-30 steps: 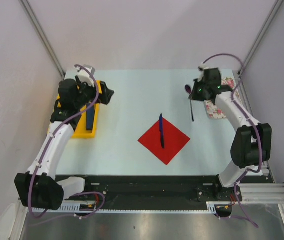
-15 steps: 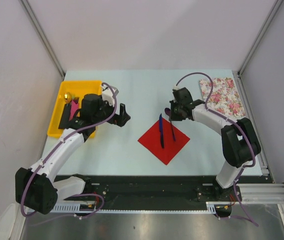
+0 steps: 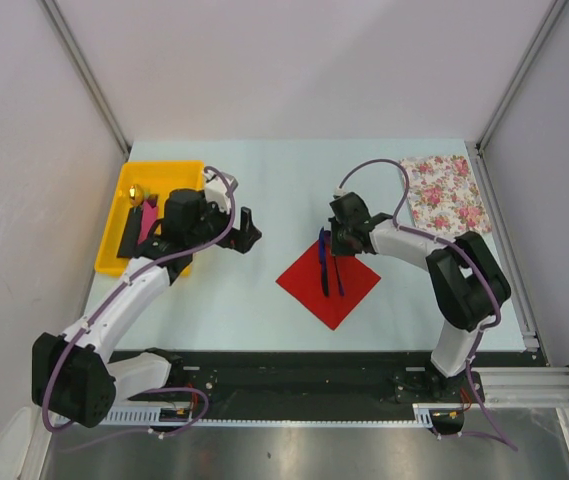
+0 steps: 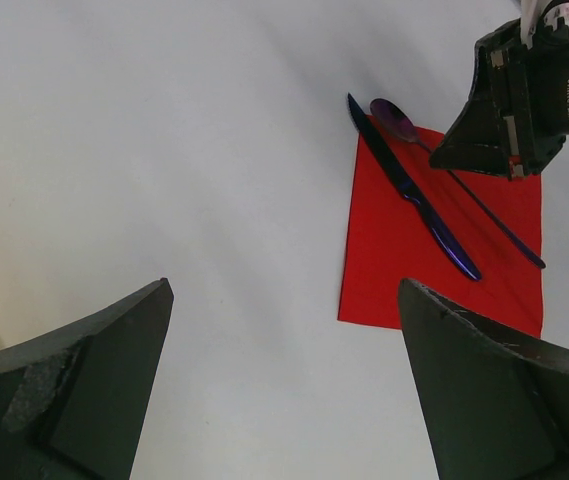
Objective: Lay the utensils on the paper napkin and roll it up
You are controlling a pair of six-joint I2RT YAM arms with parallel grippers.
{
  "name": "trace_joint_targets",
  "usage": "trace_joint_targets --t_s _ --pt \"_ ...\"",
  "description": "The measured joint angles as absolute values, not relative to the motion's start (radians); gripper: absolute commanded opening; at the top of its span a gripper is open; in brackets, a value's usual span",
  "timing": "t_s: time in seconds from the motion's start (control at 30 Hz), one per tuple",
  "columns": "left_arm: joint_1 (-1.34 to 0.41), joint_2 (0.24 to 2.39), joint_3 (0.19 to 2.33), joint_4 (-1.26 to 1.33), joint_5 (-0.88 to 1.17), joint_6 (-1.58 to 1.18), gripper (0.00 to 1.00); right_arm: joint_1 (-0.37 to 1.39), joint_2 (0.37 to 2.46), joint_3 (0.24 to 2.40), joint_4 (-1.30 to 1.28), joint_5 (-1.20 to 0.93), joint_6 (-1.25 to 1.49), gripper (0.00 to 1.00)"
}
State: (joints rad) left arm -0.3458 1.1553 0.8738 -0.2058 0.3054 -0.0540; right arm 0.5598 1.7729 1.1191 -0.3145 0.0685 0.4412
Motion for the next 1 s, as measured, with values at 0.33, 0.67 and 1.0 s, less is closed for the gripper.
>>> trace_joint_targets --t_s 0.33,0.67,1.0 --pt "-0.346 1.134 0.833 -0.205 0.291 -0.053 1.0 0.561 1.813 1.119 -0.298 0.083 0.458 0.08" --pt "-0.347 1.131 0.83 -0.205 0.29 -0.053 1.0 0.564 1.84 1.134 -0.294 0.09 0.472 0.1" --pt "-0.347 1.131 0.83 -0.204 0.291 -0.054 1.0 0.566 1.85 1.147 -0.298 0.089 0.484 0.08"
